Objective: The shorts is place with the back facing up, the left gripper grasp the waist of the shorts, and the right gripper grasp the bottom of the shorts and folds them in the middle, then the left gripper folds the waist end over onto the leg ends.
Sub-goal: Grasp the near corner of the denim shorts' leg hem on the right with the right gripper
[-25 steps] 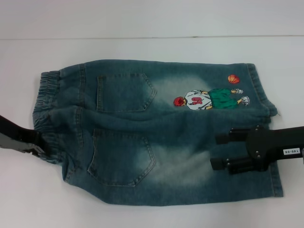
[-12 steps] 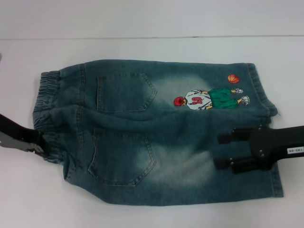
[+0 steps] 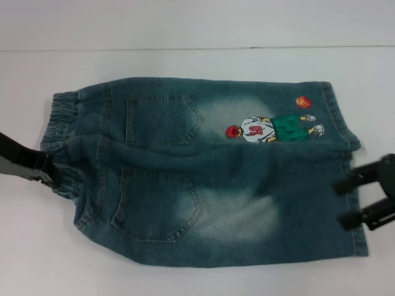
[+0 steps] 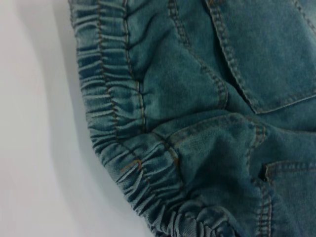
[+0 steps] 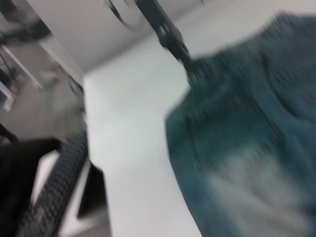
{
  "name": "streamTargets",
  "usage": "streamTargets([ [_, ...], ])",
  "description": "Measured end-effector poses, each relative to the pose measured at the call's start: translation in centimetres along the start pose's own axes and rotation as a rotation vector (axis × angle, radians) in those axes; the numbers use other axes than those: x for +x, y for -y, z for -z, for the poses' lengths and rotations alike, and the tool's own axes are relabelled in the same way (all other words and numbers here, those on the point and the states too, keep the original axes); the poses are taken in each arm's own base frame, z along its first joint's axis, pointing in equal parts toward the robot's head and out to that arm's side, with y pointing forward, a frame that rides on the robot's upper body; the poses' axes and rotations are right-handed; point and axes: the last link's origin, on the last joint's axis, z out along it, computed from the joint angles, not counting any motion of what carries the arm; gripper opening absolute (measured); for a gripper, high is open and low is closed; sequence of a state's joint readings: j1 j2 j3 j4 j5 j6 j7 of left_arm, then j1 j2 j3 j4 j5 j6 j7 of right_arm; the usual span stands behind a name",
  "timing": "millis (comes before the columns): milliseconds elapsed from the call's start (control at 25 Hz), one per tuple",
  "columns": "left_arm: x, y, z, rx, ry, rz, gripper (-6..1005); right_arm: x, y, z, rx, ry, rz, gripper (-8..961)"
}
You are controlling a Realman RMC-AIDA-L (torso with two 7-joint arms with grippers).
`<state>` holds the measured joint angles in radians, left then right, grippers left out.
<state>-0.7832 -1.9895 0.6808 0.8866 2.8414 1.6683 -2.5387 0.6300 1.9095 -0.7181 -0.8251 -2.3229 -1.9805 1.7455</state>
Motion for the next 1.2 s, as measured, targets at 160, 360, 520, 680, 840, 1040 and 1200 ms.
streamTargets([
  [160,0.3,-0.2,0.2,-0.001,-0.002,-0.008,52,0.6,0.6,1.0,0.072,-0.154,-0.059,882],
  [360,0.8,-0.6,0.3,-0.001,-0.007,-0.018,52,1.3,1.1,1.2,0.109,-0.345,-0.107,882],
  [520,0.9,-0.7,0.3,-0.001,-0.007,-0.019,52,1.5,1.3,1.3,0.121,-0.420,-0.120,883],
  [680,1.0,-0.7,0.3,-0.001,-0.008,-0.017,52,2.2,1.2,0.8,0.110,-0.515,-0.136,883],
  [840,1.0,-0.7,0.3,-0.002,-0.009,-0.016,52,2.1,1.2,-0.1,0.089,-0.553,-0.134,883],
  [1040,1.1,-1.0,0.2,-0.004,-0.011,-0.021,53,2.0,1.3,-1.1,0.076,-0.581,-0.125,883],
  [1200,1.2,-1.2,0.1,-0.010,-0.017,-0.026,53,1.6,1.5,-1.6,0.079,-0.593,-0.108,883],
])
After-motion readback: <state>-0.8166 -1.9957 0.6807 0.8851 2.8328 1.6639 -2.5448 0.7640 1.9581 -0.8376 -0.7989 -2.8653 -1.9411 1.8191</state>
